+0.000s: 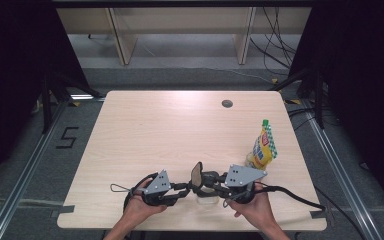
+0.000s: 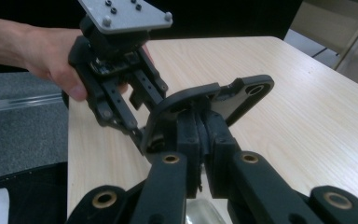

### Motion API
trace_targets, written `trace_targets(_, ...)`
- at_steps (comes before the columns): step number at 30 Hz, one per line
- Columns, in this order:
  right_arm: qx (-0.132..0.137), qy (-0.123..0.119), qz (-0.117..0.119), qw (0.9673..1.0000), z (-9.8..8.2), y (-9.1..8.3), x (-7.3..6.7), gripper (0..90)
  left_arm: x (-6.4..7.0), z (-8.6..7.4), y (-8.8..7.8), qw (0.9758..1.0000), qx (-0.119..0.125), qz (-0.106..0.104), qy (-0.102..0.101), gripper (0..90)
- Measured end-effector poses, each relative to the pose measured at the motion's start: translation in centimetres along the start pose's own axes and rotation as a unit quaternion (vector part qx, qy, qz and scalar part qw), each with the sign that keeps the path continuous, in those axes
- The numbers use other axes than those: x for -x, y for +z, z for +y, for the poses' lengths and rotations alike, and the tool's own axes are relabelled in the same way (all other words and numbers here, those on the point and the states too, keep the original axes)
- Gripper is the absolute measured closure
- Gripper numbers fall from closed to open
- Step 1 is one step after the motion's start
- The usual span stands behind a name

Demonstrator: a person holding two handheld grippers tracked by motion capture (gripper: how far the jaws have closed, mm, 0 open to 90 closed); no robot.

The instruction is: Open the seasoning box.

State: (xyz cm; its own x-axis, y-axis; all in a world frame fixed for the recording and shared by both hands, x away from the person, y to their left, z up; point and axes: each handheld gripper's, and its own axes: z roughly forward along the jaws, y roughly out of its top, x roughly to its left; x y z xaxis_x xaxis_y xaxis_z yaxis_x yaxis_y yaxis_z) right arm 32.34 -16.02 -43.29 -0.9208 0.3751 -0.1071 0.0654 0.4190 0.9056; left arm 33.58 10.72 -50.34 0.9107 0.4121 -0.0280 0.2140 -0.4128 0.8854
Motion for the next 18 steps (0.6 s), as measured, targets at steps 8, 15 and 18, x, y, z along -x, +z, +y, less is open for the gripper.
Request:
trace_targets(8,0.012,0.014,0.016,0.9997,0.2,0.7,0.1,86.3,0.1,0.1,0.1,1.0,-0.003,-0.005,-0.001,72.7)
trace_targets(15,0.007,0.007,0.022,0.9997,0.7,1.5,-0.4,85.7,0.0,0.2,0.1,0.9999,-0.004,-0.005,0.012,72.7)
trace_targets(18,0.01,0.009,0.021,0.9997,0.6,1.9,-0.5,85.8,0.0,0.1,0.2,1.0,-0.002,-0.005,0.005,72.7)
